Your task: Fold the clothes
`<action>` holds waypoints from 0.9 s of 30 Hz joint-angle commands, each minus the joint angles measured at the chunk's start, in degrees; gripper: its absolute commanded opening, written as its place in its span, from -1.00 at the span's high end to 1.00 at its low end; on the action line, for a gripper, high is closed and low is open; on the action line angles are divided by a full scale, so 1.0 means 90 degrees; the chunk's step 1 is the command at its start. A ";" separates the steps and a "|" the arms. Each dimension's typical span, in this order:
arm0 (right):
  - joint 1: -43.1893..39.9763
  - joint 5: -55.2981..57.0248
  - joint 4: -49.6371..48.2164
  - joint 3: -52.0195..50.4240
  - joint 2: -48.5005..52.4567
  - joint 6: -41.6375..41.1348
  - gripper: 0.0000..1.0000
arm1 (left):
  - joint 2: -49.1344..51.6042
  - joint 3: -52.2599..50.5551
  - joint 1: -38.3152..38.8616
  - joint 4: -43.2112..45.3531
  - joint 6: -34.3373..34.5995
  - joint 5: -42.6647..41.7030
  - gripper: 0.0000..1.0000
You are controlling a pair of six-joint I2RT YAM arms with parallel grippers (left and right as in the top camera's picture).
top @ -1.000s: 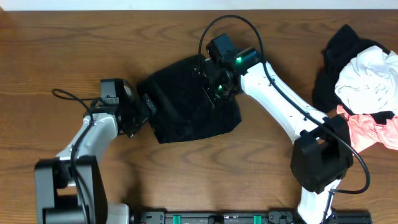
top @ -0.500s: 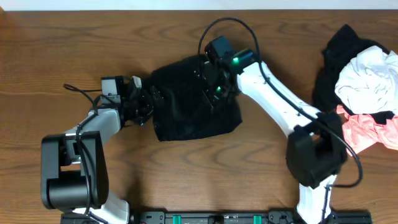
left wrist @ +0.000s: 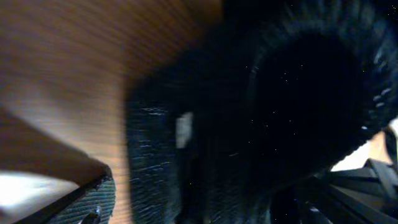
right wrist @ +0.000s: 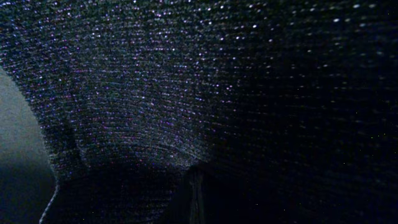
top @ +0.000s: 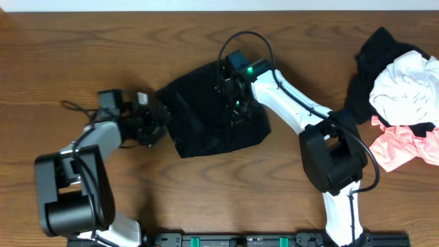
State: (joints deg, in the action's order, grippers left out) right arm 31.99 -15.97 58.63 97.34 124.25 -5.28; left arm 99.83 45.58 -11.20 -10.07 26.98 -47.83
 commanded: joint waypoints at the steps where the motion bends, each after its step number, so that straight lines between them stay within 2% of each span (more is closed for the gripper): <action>1: 0.0114 0.0177 -0.0027 -0.0007 0.0034 -0.0148 0.97 | 0.0024 -0.0165 -0.0231 -0.0070 -0.0384 -0.0095 -0.87; 14: 0.0435 0.0177 -0.0061 -0.0007 0.0068 -0.0172 0.98 | 0.0029 -0.0340 0.0610 0.0138 -0.0826 0.0270 -0.96; 27: 0.0491 0.0148 0.0100 -0.0010 0.0595 -0.0459 0.97 | 0.0027 -0.0340 0.0675 0.0794 -0.0253 0.0027 -0.96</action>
State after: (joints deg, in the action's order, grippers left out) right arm 35.77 -14.61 58.78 97.36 126.02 -8.16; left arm 99.22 43.44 -5.39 -2.96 23.35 -48.66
